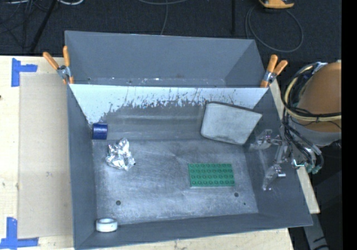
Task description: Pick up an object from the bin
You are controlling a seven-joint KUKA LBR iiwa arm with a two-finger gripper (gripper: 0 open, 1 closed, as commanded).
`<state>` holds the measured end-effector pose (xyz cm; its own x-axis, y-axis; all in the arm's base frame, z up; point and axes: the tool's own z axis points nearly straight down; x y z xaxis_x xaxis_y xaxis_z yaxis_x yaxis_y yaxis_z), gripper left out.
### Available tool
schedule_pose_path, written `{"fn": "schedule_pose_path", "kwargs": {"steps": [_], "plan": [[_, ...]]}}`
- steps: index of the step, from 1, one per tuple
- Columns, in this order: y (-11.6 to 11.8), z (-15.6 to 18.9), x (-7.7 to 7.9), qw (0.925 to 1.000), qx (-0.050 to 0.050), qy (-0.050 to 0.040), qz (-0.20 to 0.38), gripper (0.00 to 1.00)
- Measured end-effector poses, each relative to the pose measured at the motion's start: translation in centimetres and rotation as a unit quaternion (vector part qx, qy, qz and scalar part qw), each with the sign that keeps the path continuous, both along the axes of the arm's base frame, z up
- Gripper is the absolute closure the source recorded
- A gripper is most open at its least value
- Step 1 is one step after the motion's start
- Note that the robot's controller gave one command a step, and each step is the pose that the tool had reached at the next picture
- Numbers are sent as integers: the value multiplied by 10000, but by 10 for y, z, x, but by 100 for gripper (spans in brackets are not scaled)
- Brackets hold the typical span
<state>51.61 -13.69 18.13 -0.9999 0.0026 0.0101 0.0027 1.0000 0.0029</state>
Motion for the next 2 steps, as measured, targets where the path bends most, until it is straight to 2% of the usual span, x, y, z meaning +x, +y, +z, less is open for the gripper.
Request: {"fn": "schedule_pose_path", "kwargs": {"steps": [1,2], "plan": [[83,-110,13,9988,-27,-71,-481,0],[96,-81,6,9952,-16,-54,-975,0]]}}
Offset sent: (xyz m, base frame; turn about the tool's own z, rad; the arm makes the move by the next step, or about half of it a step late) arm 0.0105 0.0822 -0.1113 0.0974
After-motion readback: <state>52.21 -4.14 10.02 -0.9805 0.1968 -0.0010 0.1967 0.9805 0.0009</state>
